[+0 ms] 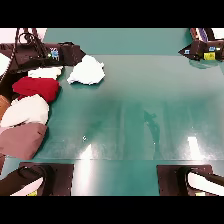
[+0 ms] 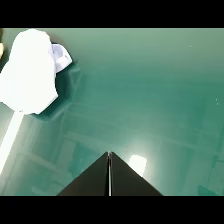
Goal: Fold the shirts.
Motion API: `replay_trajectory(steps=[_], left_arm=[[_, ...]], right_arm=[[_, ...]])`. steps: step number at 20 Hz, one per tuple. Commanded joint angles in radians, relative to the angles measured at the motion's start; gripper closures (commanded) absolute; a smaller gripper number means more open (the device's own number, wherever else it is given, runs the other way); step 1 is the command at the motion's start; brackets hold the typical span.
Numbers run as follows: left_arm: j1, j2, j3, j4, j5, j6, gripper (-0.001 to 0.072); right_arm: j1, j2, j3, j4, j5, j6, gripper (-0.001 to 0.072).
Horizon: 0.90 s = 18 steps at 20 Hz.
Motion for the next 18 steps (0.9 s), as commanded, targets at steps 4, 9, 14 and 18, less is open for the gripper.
replay_trajectory(steps=[4,9,14,18], left_arm=[[0.003,-0.008,0.000,0.244,0.028,0.156,0.0684],[0.017,-0.192,0.000,0.432,0.095,0.033,0.0059],[0.234,-0.520,0.016,0.280,0.285,-0.150,0.0059],[0.279,-0.683,0.061,0.119,0.283,-0.007,0.0059]], right_arm=[[0.000,0.000,0.001,0.001,0.001,0.000,0.0696],[0.001,0.000,0.001,0.009,0.023,0.001,0.0696],[0.001,0.000,0.001,0.009,0.120,0.001,0.0695],[0.001,0.000,0.001,0.009,0.135,0.001,0.0695]])
